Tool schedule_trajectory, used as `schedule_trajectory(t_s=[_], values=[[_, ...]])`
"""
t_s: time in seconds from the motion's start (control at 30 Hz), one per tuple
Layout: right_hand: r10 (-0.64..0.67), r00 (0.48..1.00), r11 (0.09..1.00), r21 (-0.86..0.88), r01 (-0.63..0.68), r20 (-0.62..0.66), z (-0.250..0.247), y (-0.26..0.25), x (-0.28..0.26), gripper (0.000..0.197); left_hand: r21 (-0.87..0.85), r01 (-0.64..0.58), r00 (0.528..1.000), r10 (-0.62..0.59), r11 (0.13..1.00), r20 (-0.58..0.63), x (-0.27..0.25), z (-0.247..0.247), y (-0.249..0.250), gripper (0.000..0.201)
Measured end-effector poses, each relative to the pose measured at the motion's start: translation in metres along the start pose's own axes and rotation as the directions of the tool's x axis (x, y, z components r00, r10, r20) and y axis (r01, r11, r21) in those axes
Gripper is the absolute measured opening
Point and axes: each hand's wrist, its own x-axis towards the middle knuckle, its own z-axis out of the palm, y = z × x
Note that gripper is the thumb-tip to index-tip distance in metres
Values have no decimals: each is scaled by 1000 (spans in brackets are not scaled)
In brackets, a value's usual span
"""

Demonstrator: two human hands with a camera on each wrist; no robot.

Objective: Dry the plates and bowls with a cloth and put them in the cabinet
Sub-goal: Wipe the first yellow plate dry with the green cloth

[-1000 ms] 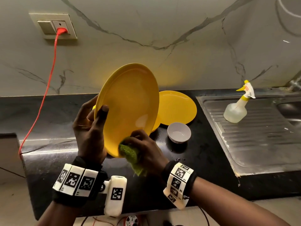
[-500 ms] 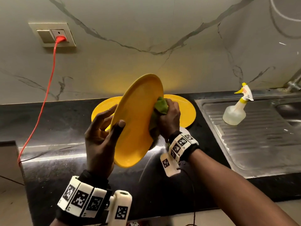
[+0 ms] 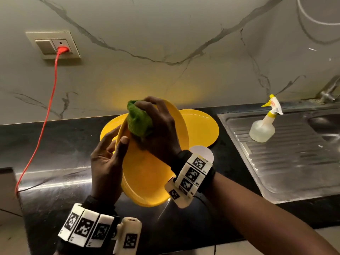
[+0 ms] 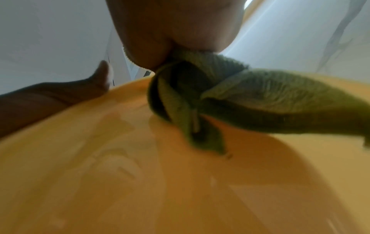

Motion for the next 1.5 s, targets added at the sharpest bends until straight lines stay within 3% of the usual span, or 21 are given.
schedule_trajectory(t_s=[0.1,0.2,0.3,0.43,0.6,0.73,0.8,0.87,1.07,1.2,1.3,1.5], values=[[9,999,1000,-8,-10,-47,-8,18,14,48,41,-23,1000,23,999,11,2,-5,4,35],[177,975,984,6,-178,-136,-23,45,21,30,38,-43,999,42,998,10,2,-6,8,38],[399,910,913,-40,-405,-109,-34,66,9,27,52,-29,999,28,998,25,1,-8,9,60],[509,861,858,-80,-507,-3,-46,78,7,29,34,51,997,-53,998,54,2,-12,5,67],[467,879,877,-74,-474,-95,-55,80,16,27,-8,118,984,-115,993,136,2,-7,4,87],[472,858,873,-31,-487,-204,-53,69,21,28,13,122,982,-122,992,141,-5,1,-1,91],[452,861,883,-18,-468,-234,-38,54,14,44,30,92,987,-95,995,132,-6,5,-2,95],[421,890,904,-5,-428,-175,-22,32,4,56,38,51,992,-55,998,116,-5,8,-2,93],[288,937,925,193,-326,199,4,-26,-40,53,-114,72,996,-66,991,57,3,3,-1,69],[255,926,899,284,-333,280,7,-34,-64,46,-120,72,997,-68,990,36,4,-2,0,112],[193,958,943,229,-241,213,9,-33,-59,43,-130,84,995,-76,988,62,0,-2,-1,115],[90,995,995,-54,-87,48,-2,-11,-13,48,-9,13,996,-12,1000,86,-7,-6,7,89]])
